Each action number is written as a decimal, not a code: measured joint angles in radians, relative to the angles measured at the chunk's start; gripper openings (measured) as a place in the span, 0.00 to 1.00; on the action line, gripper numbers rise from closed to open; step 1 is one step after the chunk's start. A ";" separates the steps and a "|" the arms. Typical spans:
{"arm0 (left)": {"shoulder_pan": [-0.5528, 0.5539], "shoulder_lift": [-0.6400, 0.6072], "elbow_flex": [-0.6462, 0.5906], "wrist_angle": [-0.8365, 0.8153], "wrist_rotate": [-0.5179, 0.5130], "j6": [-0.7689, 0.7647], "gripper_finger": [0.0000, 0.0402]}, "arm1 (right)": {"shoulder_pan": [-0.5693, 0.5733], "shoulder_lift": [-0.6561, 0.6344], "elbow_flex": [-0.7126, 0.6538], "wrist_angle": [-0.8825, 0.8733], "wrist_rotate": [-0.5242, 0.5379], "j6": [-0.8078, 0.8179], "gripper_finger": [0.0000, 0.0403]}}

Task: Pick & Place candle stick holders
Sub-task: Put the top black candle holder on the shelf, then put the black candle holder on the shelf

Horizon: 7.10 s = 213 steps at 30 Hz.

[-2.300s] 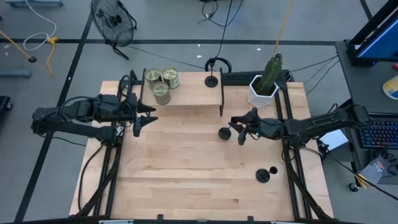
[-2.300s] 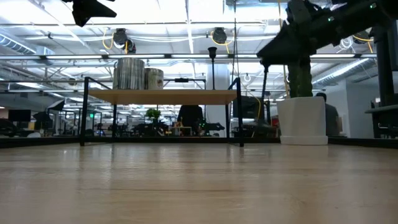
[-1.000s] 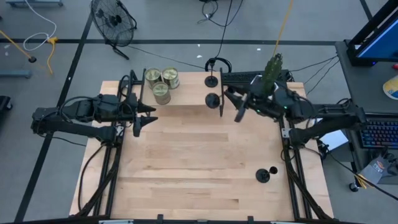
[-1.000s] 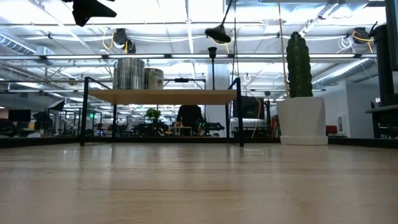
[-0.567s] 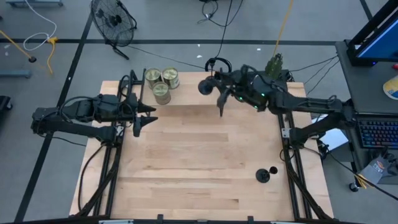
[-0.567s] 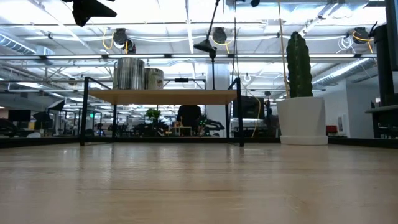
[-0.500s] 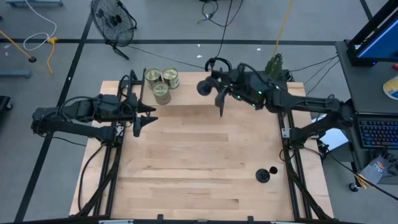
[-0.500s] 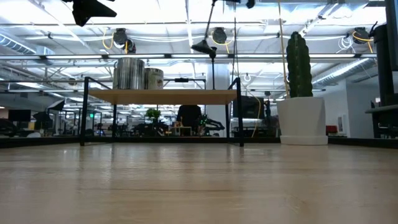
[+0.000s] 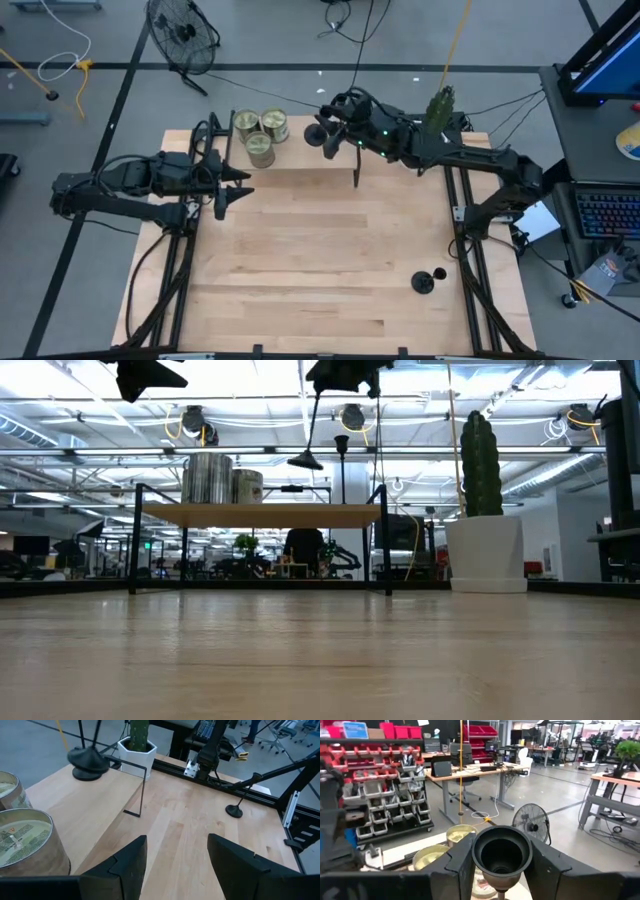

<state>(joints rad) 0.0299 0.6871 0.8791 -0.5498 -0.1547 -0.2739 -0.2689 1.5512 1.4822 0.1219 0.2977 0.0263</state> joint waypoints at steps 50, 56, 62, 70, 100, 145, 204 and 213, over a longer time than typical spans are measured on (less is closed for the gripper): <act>0.000 0.000 0.000 0.000 0.000 0.008 0.54 | -0.139 0.187 0.000 0.081 -0.119 0.015 0.33; 0.000 0.000 0.000 0.001 0.000 0.008 0.54 | -0.140 0.188 0.000 0.095 -0.117 0.000 0.33; 0.000 0.000 0.000 0.000 -0.001 0.009 0.54 | -0.144 0.188 0.000 0.089 -0.117 0.014 0.33; 0.000 0.000 0.000 0.000 -0.001 0.011 0.54 | -0.144 0.173 -0.002 0.089 -0.117 0.014 0.33; 0.000 0.000 0.000 0.000 -0.002 0.010 0.54 | -0.147 0.166 -0.001 0.040 -0.116 0.041 0.33; 0.000 0.000 0.000 0.000 -0.001 0.017 0.54 | -0.101 0.079 -0.003 -0.099 -0.117 -0.013 0.54; -0.001 0.000 0.000 0.000 -0.003 0.017 0.54 | 1.089 -0.480 -0.268 -1.438 -0.298 1.410 0.44; 0.000 0.000 0.000 0.000 -0.002 0.018 0.54 | 1.216 -0.479 -0.369 -1.306 -0.299 1.533 0.43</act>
<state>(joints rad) 0.0296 0.6872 0.8791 -0.5499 -0.1570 -0.2555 0.9472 1.0718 1.1135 -1.1842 -0.0010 1.5589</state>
